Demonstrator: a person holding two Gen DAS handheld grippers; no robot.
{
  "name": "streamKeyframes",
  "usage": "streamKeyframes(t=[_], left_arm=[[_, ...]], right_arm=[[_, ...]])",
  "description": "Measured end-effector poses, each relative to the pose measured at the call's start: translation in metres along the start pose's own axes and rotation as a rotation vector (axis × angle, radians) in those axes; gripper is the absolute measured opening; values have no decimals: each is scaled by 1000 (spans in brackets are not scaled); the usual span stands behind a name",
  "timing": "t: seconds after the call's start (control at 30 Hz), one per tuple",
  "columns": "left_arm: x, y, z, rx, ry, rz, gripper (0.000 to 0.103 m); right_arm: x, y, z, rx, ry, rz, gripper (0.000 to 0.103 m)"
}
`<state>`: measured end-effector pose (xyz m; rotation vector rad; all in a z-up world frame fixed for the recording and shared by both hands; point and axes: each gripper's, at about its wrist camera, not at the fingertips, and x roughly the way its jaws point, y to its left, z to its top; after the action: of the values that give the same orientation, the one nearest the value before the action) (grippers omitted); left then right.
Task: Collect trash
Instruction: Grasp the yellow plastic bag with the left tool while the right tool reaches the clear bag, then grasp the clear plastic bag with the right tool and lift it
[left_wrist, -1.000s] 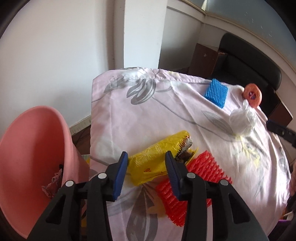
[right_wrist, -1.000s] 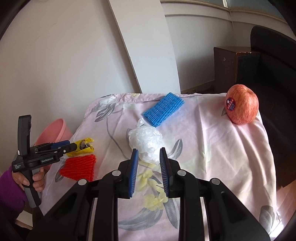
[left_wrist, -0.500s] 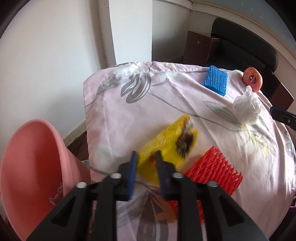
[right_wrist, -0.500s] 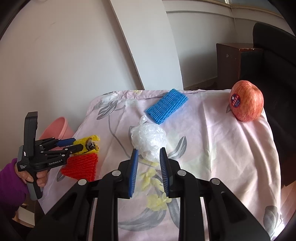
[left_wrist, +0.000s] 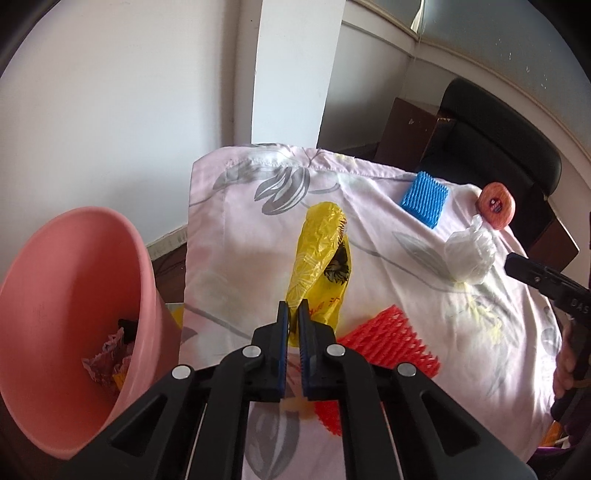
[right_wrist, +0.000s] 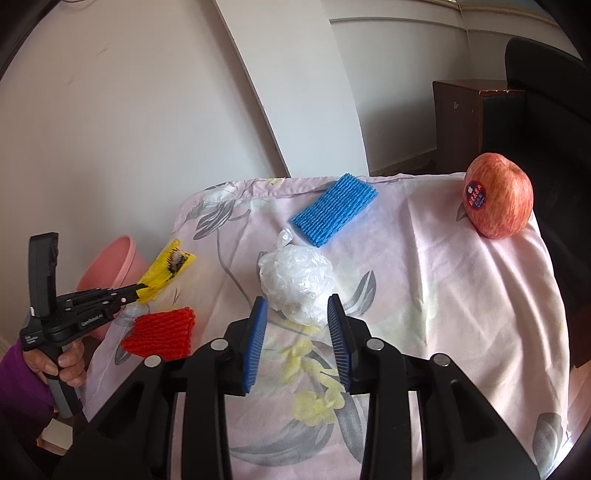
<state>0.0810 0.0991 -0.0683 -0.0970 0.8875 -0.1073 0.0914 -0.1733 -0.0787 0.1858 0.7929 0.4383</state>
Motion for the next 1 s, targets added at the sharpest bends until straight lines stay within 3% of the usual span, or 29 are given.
streamKeyframes(t=[0.27,0.37,0.67,0.83,1.0], left_arm=[[-18,-3,-2,-38,-27,-12,4],[-21,-4,-1,-43,-36,-14,4],[-30,-1,-4,-75,-54,-20,4],[-34,0,-6,-86,-66,-11,4],[-47,0,-8,-99,-107,2,4]], right_arm=[[15,3,12,-33,-5,-2,36],[20,5,18,-37,-13,3,44],[31,2,12,-14,19,4,44],[27,4,9,-17,20,-4,33],[18,12,10,-37,-9,-9,31]])
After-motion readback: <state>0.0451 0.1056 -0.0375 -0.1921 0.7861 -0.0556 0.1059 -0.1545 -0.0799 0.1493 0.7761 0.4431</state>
